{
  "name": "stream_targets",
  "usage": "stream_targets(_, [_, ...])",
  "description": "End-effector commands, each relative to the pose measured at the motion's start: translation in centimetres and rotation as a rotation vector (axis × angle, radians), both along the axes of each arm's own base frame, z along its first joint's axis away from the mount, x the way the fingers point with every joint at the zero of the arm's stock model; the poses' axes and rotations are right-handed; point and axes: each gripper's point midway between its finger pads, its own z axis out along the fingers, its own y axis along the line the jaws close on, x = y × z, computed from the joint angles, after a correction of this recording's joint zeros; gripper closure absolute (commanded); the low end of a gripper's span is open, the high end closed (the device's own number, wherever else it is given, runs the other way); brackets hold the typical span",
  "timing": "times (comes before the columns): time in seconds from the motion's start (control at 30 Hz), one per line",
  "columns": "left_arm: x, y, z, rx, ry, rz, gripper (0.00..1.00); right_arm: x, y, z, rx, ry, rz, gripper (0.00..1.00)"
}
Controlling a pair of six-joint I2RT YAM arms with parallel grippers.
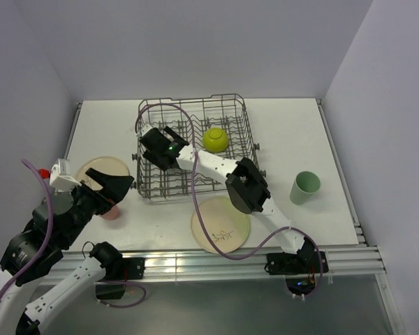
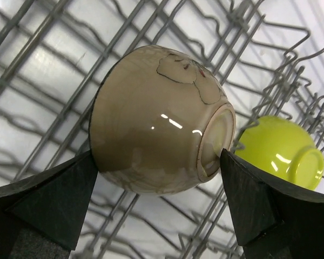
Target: Load the mixed dishes into the dish rack
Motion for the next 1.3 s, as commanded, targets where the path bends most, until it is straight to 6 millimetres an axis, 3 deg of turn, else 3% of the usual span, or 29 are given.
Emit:
stream_targets(0.0, [-0.1,-0.5,0.9,-0.011,-0.01,-0.025,0.01,-0.7,0.1,5.4,0.132,-0.013,0.011,0.0])
stream_targets(0.17, [0.0,-0.7,0.4,-0.007,0.022,-0.028,0.01,-1.9,-0.1,5.1,0.146,0.036,0.035,0.0])
stream_targets(0.43, [0.4,-0.8,-1.4,0.018,0.11,0.002,0.01,-2.6,-0.3,6.3,0.19,0.031,0.017,0.0])
stream_targets(0.47, [0.4,-0.5,-1.4,0.011,0.116,0.022,0.01,-2.9,-0.4,7.9,0.22,0.013,0.017,0.0])
stream_targets(0.53, [0.4,0.5,-1.3,0.02,0.12,0.072,0.01,-3.7,-0.8,8.0,0.259,0.019,-0.009,0.0])
stream_targets(0.57, [0.4,0.9,-1.2,0.017,0.119,0.091,0.01,-4.3,-0.8,9.6,0.305,0.019,-0.004,0.0])
stream_targets(0.63, [0.5,1.3,-0.8,0.031,0.117,0.109,0.01,-5.4,-1.5,9.3,0.35,0.053,-0.051,0.0])
stream_targets(0.67, [0.6,1.5,-0.7,0.044,0.115,0.12,0.01,-5.9,-2.0,10.8,0.387,0.047,-0.062,0.0])
stream_targets(0.7, [0.7,1.6,-0.7,0.056,0.12,0.124,0.01,-6.4,-2.3,10.9,0.416,0.059,-0.088,0.0])
stream_targets(0.73, [0.9,1.5,-0.7,0.071,0.128,0.125,0.01,-7.1,-3.2,10.1,0.406,0.073,-0.108,0.0])
stream_targets(0.77, [1.0,1.5,-0.8,0.081,0.131,0.125,0.01,-7.9,-3.8,11.8,0.444,0.048,-0.134,0.0])
stream_targets(0.83, [1.3,1.0,-1.0,0.089,0.134,0.112,0.01,-8.8,-5.9,11.5,0.424,0.03,-0.203,0.0])
stream_targets(0.87, [1.3,0.7,-1.1,0.086,0.136,0.095,0.01,-9.5,-7.7,12.5,0.417,0.018,-0.248,0.0])
stream_targets(0.93, [1.5,0.2,-1.7,0.082,0.147,0.083,0.01,-10.2,-10.6,12.3,0.405,-0.003,-0.356,0.0])
stream_targets(0.97, [1.7,-0.5,-1.5,0.064,0.137,0.057,0.01,-10.9,-12.5,13.4,0.4,-0.022,-0.391,0.0])
stream_targets(1.03, [2.1,-1.4,-2.2,0.064,0.146,0.028,0.01,-11.3,-16.4,13.0,0.371,-0.059,-0.517,0.0])
stream_targets(1.07, [2.4,-2.1,-2.2,0.059,0.137,0.006,0.01,-12.1,-18.5,13.8,0.369,-0.063,-0.551,0.0])
stream_targets(1.13, [2.8,-3.7,-3.4,0.075,0.174,-0.054,0.01,-12.8,-21.5,13.1,0.369,-0.06,-0.629,0.01])
stream_targets(1.17, [3.2,-4.4,-3.4,0.082,0.165,-0.08,0.01,-13.6,-23.2,14.1,0.4,-0.072,-0.653,0.02])
stream_targets(1.2, [3.5,-5.5,-4.5,0.096,0.202,-0.121,0.02,-14.2,-24.6,13.2,0.392,-0.064,-0.687,0.04])
stream_targets(1.27, [3.8,-6.5,-5.3,0.11,0.222,-0.159,0.03,-15.2,-27.5,13.9,0.428,-0.075,-0.742,0.1])
